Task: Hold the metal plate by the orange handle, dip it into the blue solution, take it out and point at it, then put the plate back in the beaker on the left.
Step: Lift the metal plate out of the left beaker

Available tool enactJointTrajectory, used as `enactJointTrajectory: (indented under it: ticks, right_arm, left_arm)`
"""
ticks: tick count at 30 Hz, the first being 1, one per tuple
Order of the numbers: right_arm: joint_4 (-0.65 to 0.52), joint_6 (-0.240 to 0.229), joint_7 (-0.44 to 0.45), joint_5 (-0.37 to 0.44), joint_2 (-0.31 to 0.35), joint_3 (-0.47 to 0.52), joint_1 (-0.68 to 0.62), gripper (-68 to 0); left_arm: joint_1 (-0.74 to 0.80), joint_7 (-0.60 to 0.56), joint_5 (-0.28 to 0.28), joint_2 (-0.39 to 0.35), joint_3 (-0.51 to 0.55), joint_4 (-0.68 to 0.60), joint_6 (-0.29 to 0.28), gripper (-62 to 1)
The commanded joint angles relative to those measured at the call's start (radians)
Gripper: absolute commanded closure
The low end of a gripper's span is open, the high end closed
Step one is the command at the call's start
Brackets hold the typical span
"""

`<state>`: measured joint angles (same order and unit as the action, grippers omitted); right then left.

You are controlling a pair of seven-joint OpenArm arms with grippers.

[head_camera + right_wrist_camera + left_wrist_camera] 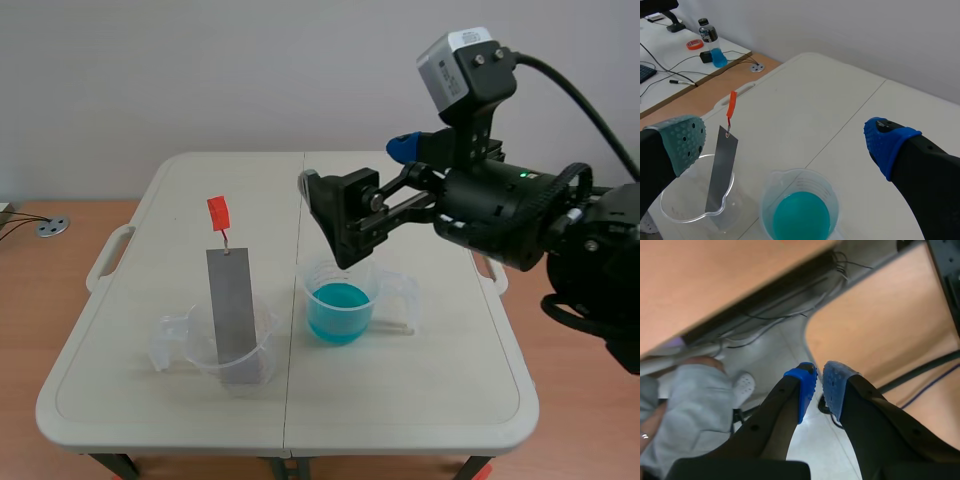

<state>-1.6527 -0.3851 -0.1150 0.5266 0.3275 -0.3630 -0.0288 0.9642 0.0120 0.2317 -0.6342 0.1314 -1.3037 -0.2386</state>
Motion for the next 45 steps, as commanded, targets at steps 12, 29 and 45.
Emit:
enactJointTrajectory:
  ticks: [12,29,45]
  right_arm:
    - [0.219,-0.005,0.011,0.009,-0.127,-0.136,0.191,-66.3]
    - [0.42,-0.035,-0.08,0.009,-0.296,-0.196,0.337,-66.3]
    - [0.61,-0.076,-0.159,0.072,-0.381,-0.21,0.423,-66.3]
  left_arm:
    - [-0.261,0.042,0.002,0.042,-0.234,0.223,-0.001,-9.2]
    - [-0.322,0.079,-0.016,0.085,-0.267,0.303,-0.001,-9.2]
    - [-0.349,0.124,-0.016,0.085,-0.267,0.303,-0.002,-9.2]
